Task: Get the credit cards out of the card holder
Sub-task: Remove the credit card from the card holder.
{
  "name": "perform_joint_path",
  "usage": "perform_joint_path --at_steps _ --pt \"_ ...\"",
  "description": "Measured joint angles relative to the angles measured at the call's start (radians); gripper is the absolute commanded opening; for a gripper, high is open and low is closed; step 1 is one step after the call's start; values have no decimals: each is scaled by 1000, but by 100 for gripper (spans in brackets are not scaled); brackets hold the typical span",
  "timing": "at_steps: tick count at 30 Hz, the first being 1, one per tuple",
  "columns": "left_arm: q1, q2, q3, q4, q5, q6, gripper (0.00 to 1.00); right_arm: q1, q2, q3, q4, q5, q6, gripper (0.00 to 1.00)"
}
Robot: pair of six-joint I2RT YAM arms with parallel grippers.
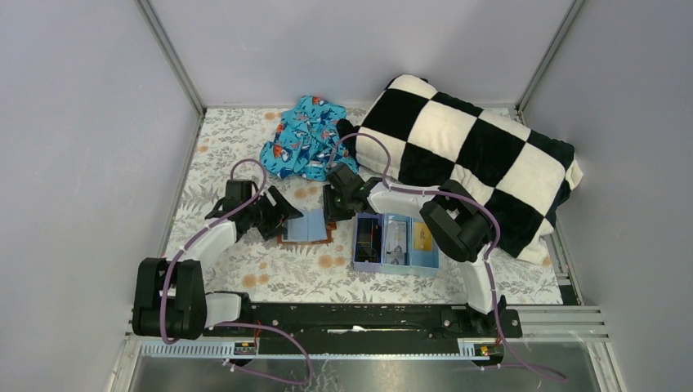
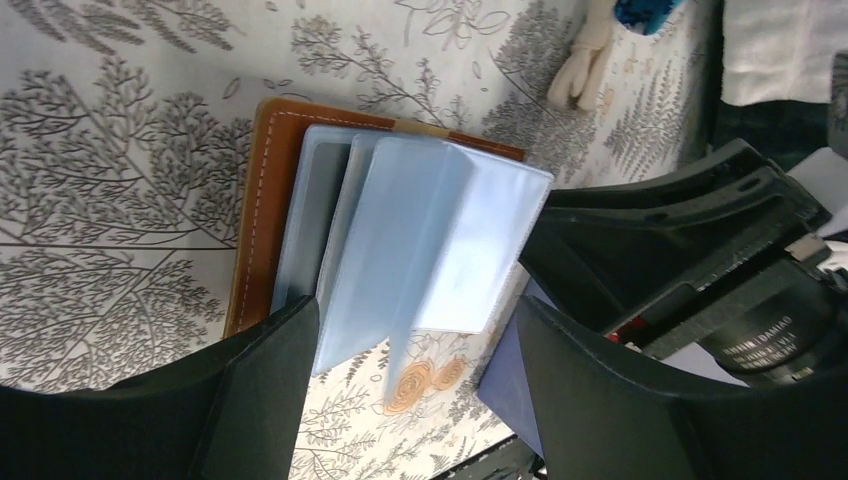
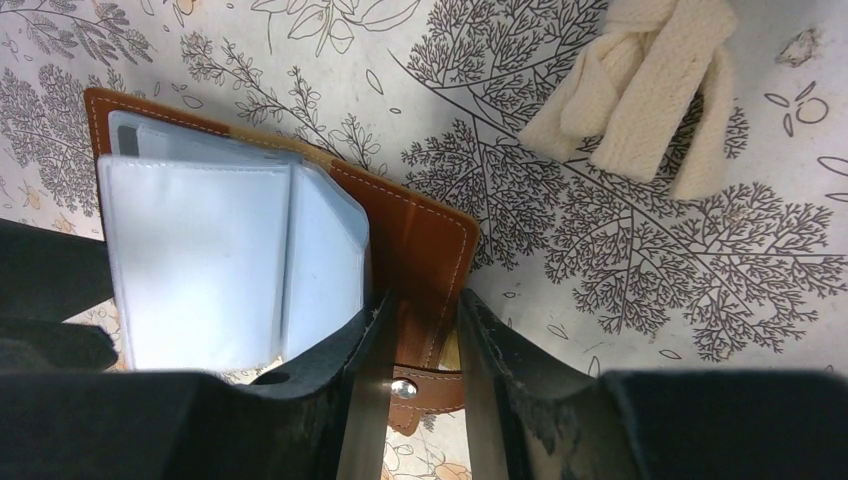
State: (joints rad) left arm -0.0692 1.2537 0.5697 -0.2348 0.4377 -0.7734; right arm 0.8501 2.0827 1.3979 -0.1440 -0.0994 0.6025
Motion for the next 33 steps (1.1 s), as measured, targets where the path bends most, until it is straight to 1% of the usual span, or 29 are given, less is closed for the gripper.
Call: perform_joint_path --at_steps 11,17,19,23,25,29,33 --pt "-26 6 0 75 62 -34 76 -9 0 0 0 3 1 36" --pt "-43 21 0 88 54 -42 76 -17 0 0 0 10 1 37" --pt "-46 21 4 73 37 -39 76 -17 0 0 0 11 0 40" --pt "-58 17 14 39 3 -34 76 -16 -3 0 3 12 0 54" --pt "-63 11 14 23 -7 -32 76 -12 -11 -2 0 20 -3 57" --pt "-67 -1 14 -14 -40 -32 76 -8 -34 -10 -33 40 -21 59" --pt "-68 -32 21 -43 -71 -32 76 -6 -81 -12 -78 89 -39 59"
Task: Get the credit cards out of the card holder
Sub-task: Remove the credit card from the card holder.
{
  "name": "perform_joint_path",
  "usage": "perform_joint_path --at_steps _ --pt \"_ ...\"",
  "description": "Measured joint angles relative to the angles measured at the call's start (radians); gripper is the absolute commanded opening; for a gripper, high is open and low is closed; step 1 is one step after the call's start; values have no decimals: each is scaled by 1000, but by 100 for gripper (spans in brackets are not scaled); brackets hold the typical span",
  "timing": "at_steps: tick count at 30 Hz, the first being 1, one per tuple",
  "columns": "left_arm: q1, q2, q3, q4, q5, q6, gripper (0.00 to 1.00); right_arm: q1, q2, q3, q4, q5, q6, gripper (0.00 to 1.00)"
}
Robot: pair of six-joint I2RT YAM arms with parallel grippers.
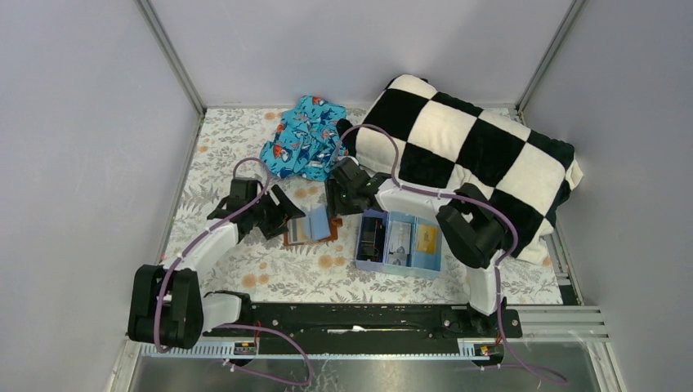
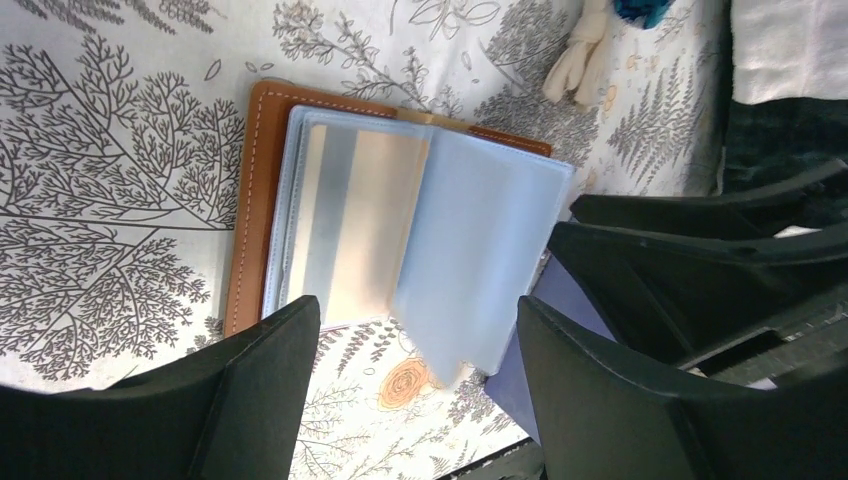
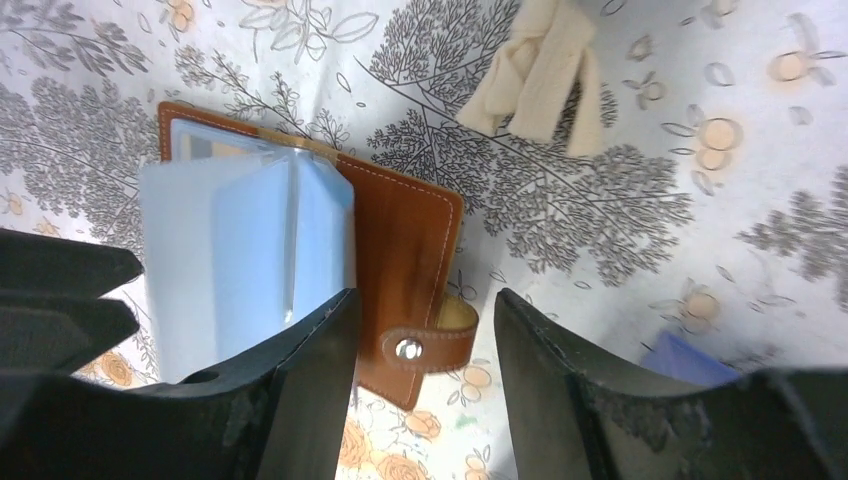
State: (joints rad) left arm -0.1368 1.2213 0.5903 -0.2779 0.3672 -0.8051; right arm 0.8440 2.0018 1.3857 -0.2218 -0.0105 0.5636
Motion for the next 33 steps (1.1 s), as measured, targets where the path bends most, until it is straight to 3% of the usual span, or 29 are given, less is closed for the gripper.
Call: perform_joint_path --at_steps 7,17,27,33 --pt "0 -37 27 -19 -28 0 75 -1 -113 -5 -27 60 -11 55" --pt "0 -21 29 -14 -41 -8 78 2 -132 -7 14 -32 -1 52" --pt "-1 71 32 -14 -68 0 78 6 -22 16 7 -26 6 53" --pt "-7 88 32 9 -61 0 78 6 55 48 -35 19 -2 45"
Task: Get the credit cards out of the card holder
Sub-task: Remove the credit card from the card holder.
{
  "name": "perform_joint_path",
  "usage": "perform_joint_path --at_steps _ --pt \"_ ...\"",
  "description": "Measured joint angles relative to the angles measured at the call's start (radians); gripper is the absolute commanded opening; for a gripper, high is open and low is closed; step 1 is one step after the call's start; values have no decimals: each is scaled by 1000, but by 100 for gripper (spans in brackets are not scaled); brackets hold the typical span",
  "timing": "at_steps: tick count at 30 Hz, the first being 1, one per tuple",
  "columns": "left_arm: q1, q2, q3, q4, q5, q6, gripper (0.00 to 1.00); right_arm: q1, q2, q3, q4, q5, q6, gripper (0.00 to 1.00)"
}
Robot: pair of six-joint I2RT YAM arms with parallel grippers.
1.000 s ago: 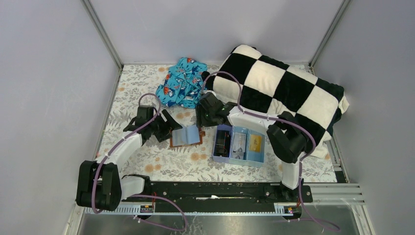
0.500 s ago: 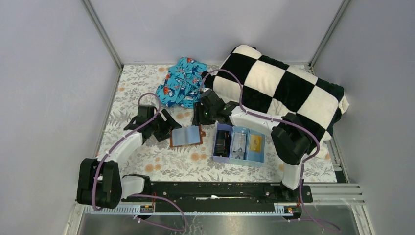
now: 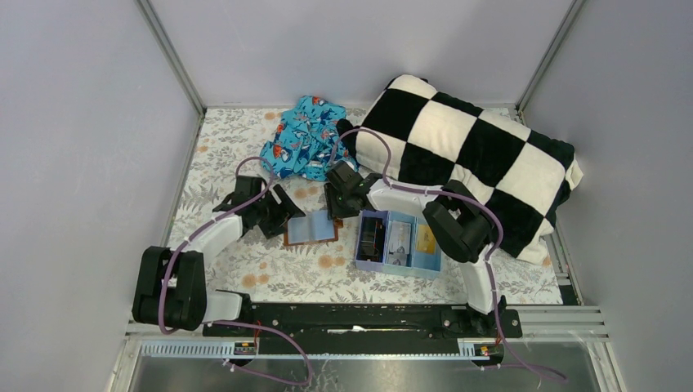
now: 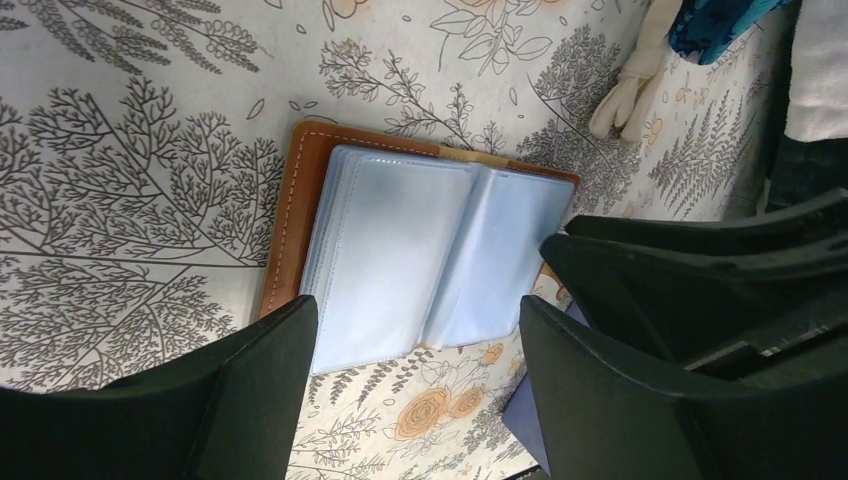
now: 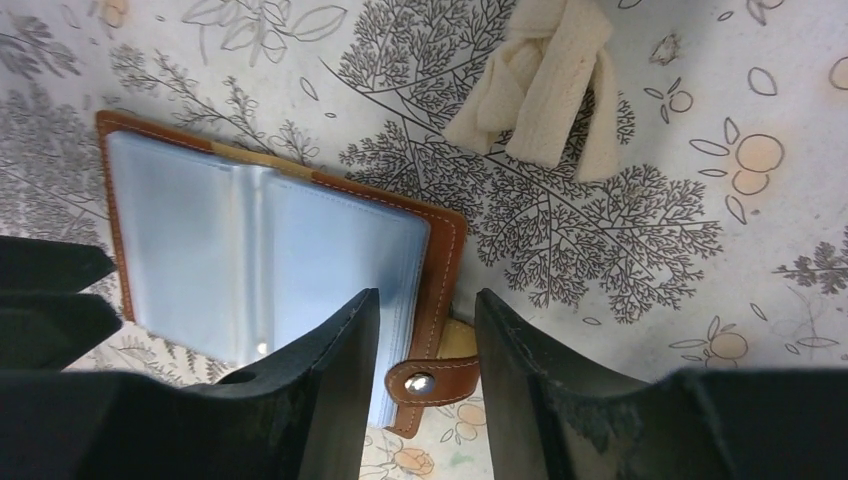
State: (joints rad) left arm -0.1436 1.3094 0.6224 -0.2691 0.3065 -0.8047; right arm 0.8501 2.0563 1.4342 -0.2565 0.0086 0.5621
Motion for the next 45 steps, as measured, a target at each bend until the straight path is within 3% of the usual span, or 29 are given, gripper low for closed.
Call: perform_joint_path --at_steps 7,26,45 --pt "-6 23 0 29 18 0 78 0 39 22 14 -24 5 39" --pt "-13 -71 -6 -10 -81 -5 79 0 54 22 60 -82 30 39" --pt "-13 -16 -47 12 -101 -10 78 0 54 22 63 -83 37 39"
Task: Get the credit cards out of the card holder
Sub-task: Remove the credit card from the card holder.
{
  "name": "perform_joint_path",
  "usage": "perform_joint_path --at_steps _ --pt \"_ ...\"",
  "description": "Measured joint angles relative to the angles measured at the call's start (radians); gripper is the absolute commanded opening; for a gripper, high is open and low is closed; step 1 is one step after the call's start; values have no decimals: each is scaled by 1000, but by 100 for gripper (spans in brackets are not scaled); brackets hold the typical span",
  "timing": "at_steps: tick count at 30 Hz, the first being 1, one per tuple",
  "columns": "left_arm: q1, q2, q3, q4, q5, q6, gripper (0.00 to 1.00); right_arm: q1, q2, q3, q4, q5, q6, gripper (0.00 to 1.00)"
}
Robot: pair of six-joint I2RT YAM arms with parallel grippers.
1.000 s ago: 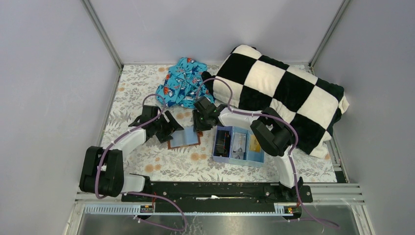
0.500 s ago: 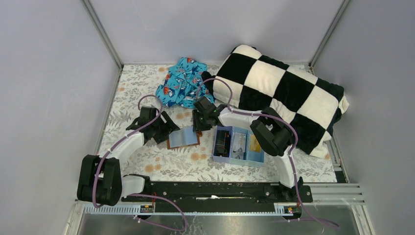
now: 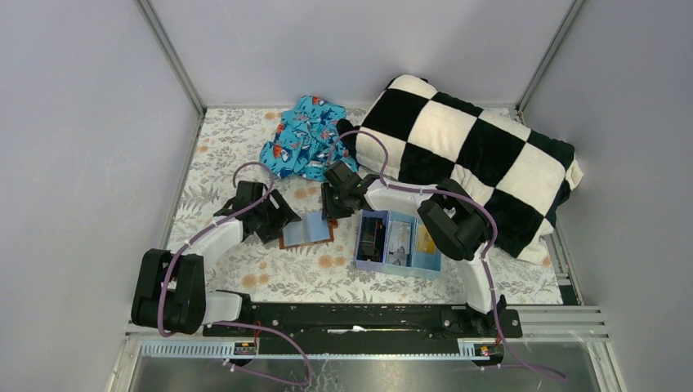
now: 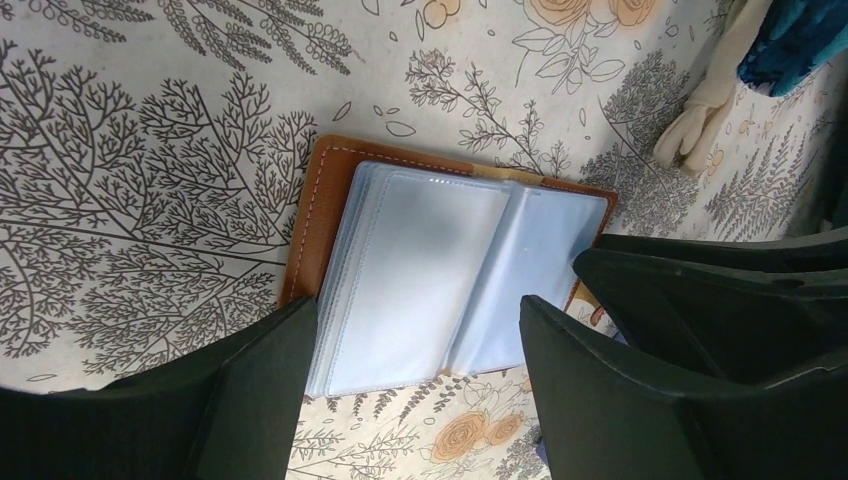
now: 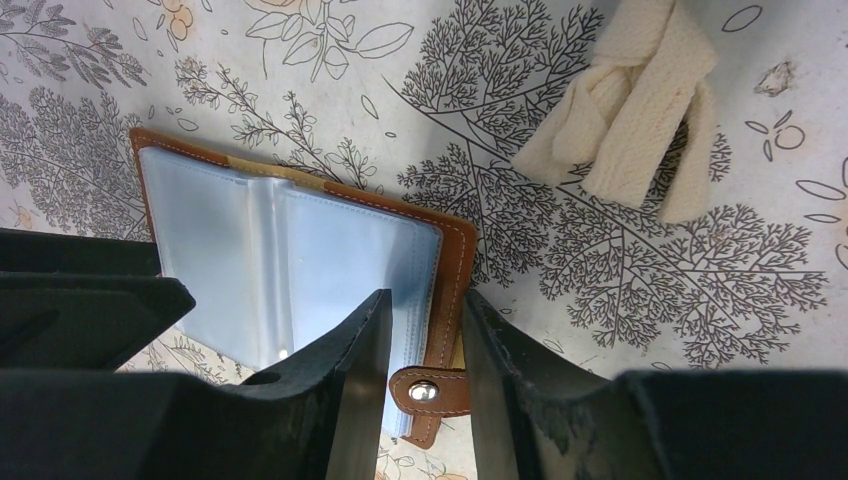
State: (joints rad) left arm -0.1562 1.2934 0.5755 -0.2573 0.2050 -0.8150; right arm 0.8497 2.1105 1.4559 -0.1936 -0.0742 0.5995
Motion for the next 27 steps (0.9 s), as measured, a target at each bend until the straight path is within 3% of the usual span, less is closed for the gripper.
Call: perform_joint_path --at_steps 27 --pt "-94 0 -2 23 15 -20 78 -1 0 0 0 3 0 39"
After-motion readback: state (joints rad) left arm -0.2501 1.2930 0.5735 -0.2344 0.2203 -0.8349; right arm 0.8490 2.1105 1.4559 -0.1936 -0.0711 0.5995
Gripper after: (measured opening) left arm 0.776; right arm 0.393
